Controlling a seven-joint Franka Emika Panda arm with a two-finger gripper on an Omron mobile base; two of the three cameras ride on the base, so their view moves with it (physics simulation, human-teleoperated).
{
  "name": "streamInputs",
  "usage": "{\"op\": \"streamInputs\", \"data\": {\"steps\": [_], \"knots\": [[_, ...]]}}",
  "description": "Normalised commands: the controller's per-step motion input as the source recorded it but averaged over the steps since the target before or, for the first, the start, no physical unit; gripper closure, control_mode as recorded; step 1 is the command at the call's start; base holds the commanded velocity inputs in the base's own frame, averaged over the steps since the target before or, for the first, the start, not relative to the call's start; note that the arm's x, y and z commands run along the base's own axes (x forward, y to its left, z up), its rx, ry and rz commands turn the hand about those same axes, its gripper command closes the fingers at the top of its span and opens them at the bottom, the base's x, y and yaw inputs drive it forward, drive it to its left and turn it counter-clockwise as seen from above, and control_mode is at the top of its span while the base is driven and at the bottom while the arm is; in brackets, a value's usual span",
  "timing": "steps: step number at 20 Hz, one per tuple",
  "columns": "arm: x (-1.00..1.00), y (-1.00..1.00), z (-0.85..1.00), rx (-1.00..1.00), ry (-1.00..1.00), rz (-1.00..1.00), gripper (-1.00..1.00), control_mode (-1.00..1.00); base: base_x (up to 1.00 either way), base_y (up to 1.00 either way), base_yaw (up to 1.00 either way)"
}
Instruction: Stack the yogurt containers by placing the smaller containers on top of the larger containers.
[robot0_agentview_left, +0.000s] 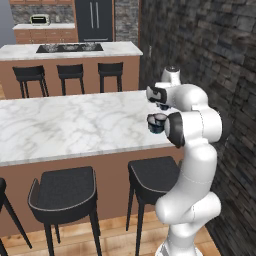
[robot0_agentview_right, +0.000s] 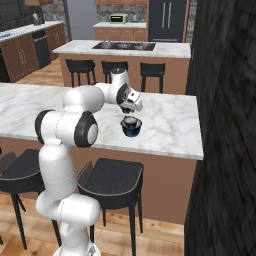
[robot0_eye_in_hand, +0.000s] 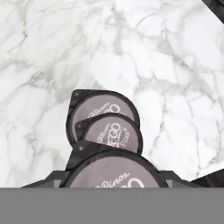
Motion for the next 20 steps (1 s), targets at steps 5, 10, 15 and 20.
{"op": "streamInputs", "data": {"steps": [5,10,15,20], "knots": [[0.02,0.0,-0.13,0.0,0.0,0.0,1.0,-1.0,0.0,0.0,0.0],[0.0,0.0,-0.16,0.0,0.0,0.0,1.0,-1.0,0.0,0.0,0.0],[0.01,0.0,-0.17,0.0,0.0,0.0,1.0,-1.0,0.0,0.0,0.0],[0.06,0.0,-0.15,0.0,0.0,0.0,1.0,-1.0,0.0,0.0,0.0]]}}
